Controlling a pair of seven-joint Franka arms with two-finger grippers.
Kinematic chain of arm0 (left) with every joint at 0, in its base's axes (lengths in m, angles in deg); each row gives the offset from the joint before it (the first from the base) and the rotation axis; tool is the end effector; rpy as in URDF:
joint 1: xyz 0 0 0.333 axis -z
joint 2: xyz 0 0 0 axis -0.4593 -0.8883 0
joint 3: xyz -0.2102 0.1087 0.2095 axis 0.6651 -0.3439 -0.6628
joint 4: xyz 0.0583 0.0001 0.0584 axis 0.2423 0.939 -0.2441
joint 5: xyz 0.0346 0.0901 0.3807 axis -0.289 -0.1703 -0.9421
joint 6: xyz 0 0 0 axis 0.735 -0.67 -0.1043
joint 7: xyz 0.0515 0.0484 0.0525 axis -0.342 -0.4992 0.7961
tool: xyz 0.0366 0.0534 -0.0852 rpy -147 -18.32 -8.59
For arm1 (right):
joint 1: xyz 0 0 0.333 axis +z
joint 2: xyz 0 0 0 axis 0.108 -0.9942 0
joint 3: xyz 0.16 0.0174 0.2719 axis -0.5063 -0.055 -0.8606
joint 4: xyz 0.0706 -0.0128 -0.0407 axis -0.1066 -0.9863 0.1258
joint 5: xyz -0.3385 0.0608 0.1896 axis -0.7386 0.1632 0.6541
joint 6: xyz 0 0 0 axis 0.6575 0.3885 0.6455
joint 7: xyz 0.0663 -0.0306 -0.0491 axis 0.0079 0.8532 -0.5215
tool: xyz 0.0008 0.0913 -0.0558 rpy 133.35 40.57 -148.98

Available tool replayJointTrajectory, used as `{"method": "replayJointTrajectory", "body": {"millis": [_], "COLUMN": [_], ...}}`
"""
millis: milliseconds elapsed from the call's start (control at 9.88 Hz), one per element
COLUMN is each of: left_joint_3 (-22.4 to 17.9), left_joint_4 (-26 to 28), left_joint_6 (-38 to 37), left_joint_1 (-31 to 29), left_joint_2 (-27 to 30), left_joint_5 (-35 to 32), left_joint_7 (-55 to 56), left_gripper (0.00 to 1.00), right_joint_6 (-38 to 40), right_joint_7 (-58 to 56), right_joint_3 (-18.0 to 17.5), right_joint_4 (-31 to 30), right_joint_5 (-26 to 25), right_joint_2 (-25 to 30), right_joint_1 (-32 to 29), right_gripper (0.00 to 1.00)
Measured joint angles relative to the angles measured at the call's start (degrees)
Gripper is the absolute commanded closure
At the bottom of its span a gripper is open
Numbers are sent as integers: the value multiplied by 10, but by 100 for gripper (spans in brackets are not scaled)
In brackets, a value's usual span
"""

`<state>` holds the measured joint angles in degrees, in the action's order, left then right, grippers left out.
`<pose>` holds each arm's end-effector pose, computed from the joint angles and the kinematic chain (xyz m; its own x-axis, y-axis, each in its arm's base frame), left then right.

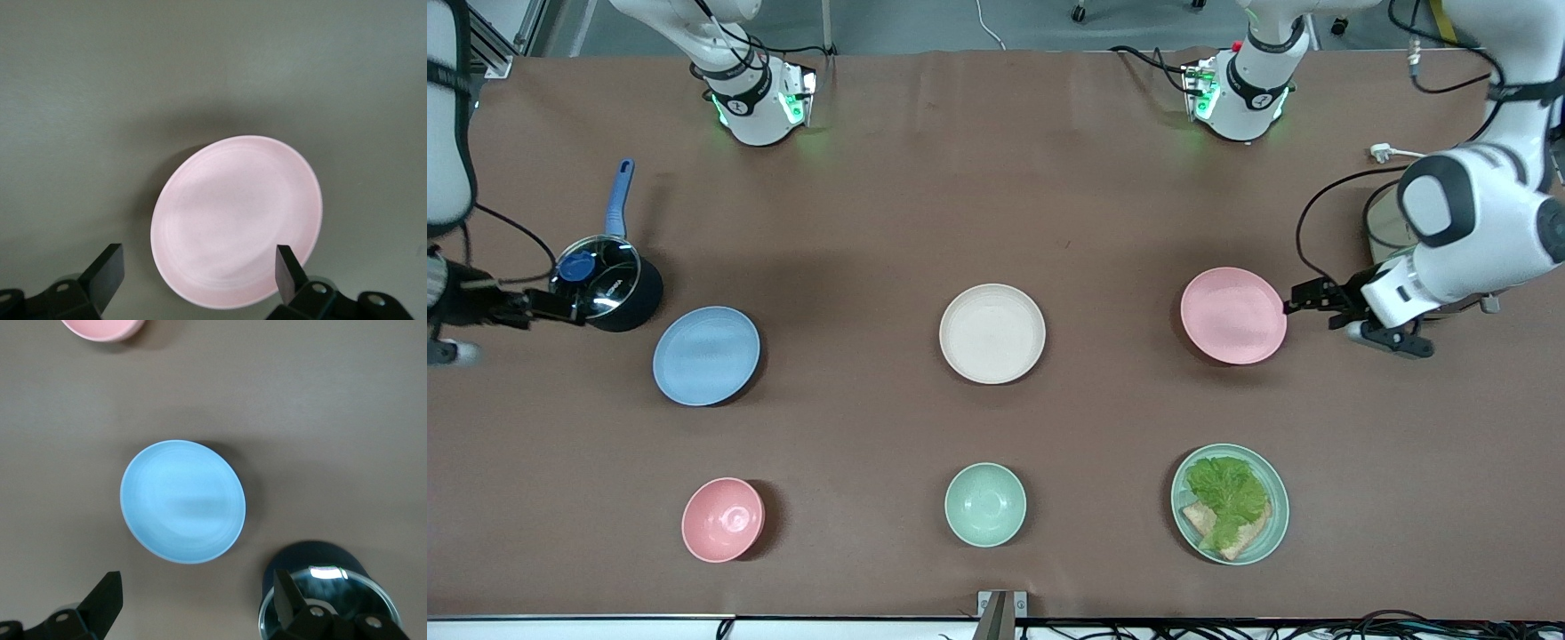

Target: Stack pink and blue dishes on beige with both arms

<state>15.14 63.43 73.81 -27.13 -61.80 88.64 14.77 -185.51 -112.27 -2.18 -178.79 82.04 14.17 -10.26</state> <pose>0.5474 0.0241 0.2784 0.9709 -0.2395 0.0027 -0.2284 -0.9225 0.3112 0.6022 -0.1462 0.3990 0.9958 0.0367 -0.0835 0.0188 -0.9785 -0.2052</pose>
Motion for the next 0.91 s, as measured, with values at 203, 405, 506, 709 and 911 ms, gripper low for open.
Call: {"method": "replayJointTrajectory", "body": {"millis": [203, 405, 506, 709, 911], "left_joint_3": [0, 0, 0, 0, -1], "left_joint_4": [3, 3, 3, 5, 6], "left_joint_6": [36, 60, 61, 62, 62], "left_joint_1": [-2, -2, -2, -4, -10], "left_joint_2": [-52, -88, -97, -101, -98], "left_joint_5": [4, 4, 4, 4, 4], "left_joint_7": [-18, -20, -20, -20, -20], "left_gripper": [26, 68, 85, 99, 100], "right_joint_6": [-72, -141, -167, -186, -186], "right_joint_7": [-97, -168, -195, -231, -238], "right_joint_3": [16, 20, 20, 22, 24], "right_joint_4": [-31, -78, -95, -108, -120], "right_joint_5": [67, 142, 161, 194, 205], "right_joint_2": [-55, -91, -106, -133, -141], "right_joint_1": [-1, -1, -1, -2, -5], "right_gripper": [0, 0, 3, 18, 36]}}
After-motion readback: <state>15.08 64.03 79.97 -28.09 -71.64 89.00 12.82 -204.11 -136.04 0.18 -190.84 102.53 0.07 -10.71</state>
